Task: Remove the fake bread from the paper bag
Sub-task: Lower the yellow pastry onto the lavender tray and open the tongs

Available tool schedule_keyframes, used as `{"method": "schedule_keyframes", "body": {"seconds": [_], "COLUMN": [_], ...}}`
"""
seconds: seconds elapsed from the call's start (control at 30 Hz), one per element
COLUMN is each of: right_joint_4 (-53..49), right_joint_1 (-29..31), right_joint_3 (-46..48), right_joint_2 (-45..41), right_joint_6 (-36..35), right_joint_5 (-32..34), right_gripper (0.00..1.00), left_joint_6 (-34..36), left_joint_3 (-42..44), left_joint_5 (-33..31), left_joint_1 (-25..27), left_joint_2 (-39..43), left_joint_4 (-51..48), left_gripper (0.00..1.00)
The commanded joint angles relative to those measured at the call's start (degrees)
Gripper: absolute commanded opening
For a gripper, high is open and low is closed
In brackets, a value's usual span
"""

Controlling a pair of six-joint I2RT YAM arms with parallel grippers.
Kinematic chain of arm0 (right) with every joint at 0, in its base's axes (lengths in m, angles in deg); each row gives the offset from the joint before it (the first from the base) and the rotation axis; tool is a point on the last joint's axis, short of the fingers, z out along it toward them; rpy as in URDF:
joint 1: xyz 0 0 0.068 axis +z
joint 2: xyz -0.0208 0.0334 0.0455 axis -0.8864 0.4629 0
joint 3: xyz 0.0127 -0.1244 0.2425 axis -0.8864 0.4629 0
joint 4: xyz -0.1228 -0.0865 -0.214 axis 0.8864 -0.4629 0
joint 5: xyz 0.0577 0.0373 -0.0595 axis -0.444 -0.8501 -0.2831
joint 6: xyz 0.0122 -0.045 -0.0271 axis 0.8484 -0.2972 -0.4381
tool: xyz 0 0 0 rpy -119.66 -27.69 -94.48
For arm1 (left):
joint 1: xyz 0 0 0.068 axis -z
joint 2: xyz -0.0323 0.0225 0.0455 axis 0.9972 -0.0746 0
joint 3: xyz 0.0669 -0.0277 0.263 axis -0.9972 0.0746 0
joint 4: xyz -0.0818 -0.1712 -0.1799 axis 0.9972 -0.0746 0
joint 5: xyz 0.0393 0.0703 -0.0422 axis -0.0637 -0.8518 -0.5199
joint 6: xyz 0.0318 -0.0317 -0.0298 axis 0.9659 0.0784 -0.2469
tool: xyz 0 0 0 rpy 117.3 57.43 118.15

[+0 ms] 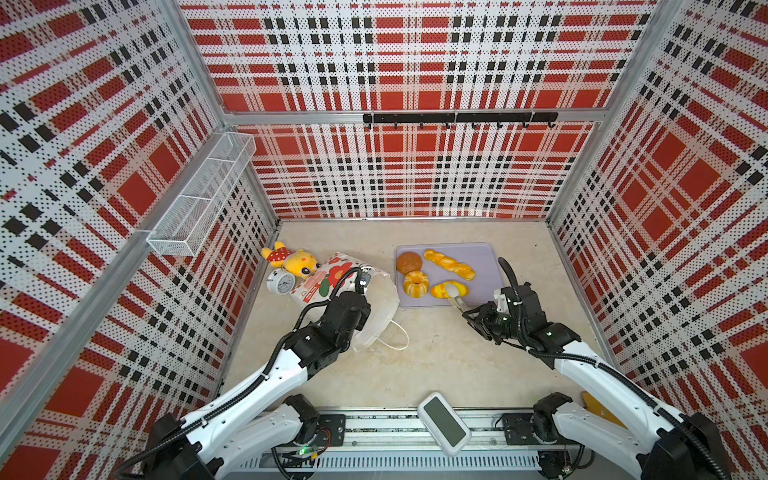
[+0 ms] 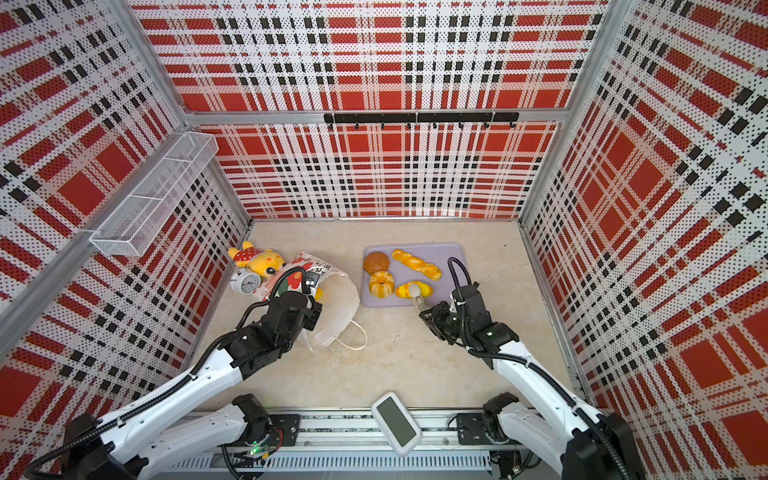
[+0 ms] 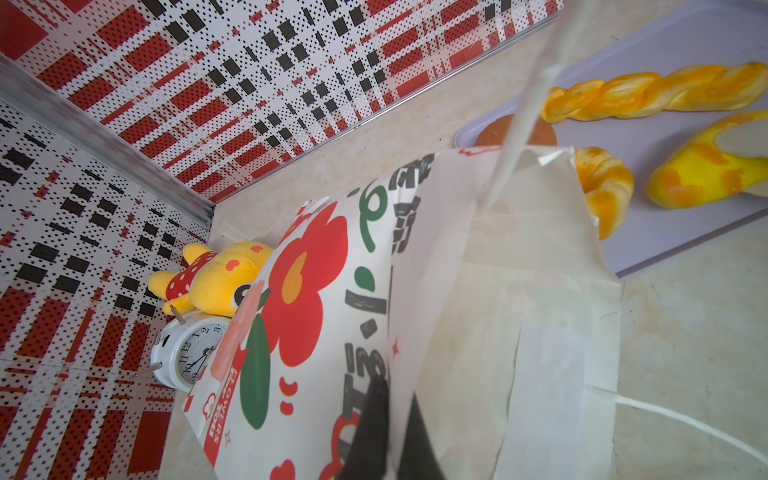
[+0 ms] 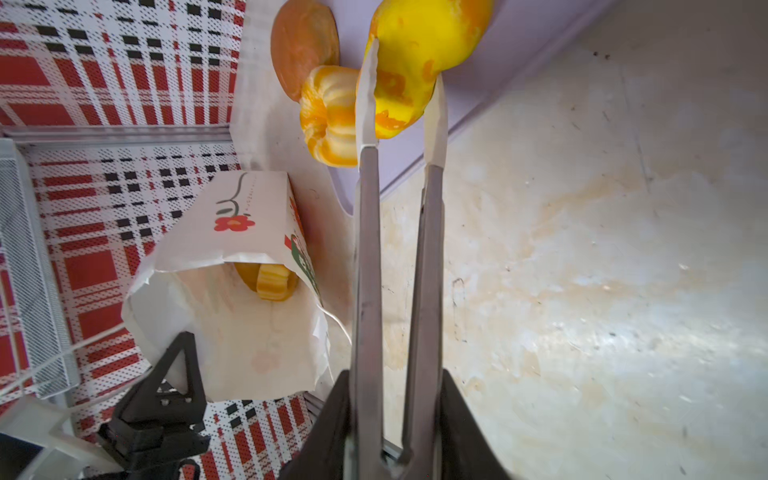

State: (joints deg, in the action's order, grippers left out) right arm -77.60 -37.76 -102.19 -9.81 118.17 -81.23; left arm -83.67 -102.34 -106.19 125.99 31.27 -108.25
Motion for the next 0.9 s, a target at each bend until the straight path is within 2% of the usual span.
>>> {"method": "schedule_keyframes", "body": {"seconds": [0.0,0.33,0.37,0.43,0.57,0.73,0.87], "right_joint_4": [12.5,21.0,21.1,21.1,19.9,17.2,15.3], "right_joint_1": [0.1,0.4,0.4,0.5,0.7,0.8,0.8], "right_joint_3": [1.8,0.0,-0.5,-1.5,-3.3,-2.6,-0.7], "right_joint_2": [-0.4,9.5,9.9,10.9,11.8,9.9,7.2], "right_joint_6": [5.3,7.0,7.0,6.6,5.0,3.3,2.5], "right_joint_5": [5.3,3.9,4.0,3.9,3.6,3.9,4.4], "right_gripper": [0.0,0.0,0.05,0.25,0.38,0.44,0.43], "left_joint_6": [-1.0,-0.7,-0.7,-0.8,-0.7,-0.6,-0.7], "left_joint_3": [0.0,0.0,0.1,0.2,0.0,0.1,0.0], "left_joint_5": [0.3,0.4,0.4,0.4,0.4,0.3,0.3], "left_joint_1": [0.4,0.4,0.4,0.4,0.4,0.4,0.4], "left_joint_2": [0.9,0.6,0.7,0.8,0.2,0.3,0.2], "left_joint_4": [1.2,1.2,1.2,1.3,1.3,1.2,1.3], "left_gripper": [0.0,0.0,0.0,0.0,0.0,0.0,0.0]}}
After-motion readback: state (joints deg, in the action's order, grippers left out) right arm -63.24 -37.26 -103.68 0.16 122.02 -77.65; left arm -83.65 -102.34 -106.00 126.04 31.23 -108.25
